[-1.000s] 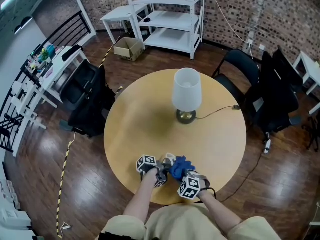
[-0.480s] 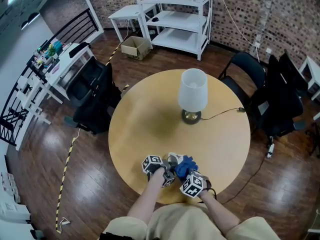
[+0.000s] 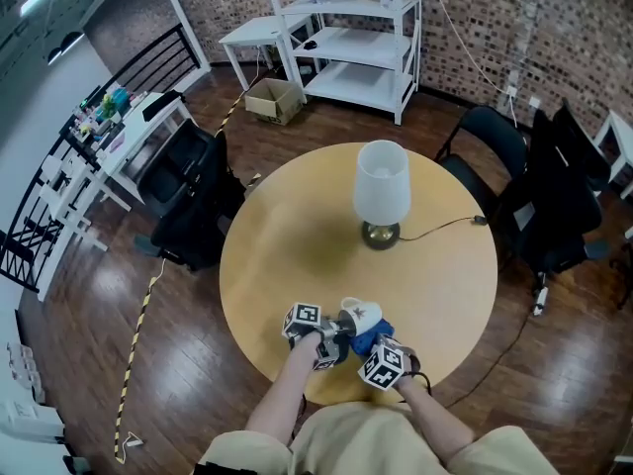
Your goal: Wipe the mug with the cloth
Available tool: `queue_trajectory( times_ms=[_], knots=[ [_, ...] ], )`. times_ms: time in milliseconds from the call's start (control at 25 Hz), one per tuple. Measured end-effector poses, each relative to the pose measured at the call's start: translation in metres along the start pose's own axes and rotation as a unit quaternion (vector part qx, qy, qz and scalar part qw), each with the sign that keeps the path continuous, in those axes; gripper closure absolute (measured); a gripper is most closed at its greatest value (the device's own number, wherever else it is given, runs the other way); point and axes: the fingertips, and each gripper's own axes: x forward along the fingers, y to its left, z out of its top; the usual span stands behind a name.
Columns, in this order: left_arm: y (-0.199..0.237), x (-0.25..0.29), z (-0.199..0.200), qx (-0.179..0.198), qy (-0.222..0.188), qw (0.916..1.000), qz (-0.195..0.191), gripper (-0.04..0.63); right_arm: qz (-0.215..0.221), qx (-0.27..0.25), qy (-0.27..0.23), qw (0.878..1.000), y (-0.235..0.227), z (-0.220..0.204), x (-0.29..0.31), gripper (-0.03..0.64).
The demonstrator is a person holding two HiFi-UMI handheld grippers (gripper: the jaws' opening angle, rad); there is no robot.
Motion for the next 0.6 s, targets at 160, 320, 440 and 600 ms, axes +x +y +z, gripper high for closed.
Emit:
queue_trajectory(
  times_ms=[160, 320, 440, 600],
  knots=[
    [-0.02, -0.006, -0.016, 0.05, 0.05, 0.9971, -0.029, 0.559, -0.008, 0.015, -0.017, 1.0, -0.009, 0.005, -0.006, 0.549],
    [-0.035, -0.012, -0.031, 0.108, 0.081, 0.99, -0.04, 0.569, -0.031, 0.048, -0.028, 0.998, -0.027, -0.001, -0.017, 0.549],
    [-0.039, -0.018, -0.032, 0.153, 0.076, 0.9852, -0.018, 0.569, -0.05, 0.099, -0.022, 0.994, -0.046, -0.029, -0.026, 0.549],
    [-0.005, -0.027, -0.028, 0.233, 0.099, 0.9607, 0.114, 0.569, -0.086, 0.185, -0.034, 0.978, -0.074, -0.069, -0.052, 0.549]
  ],
)
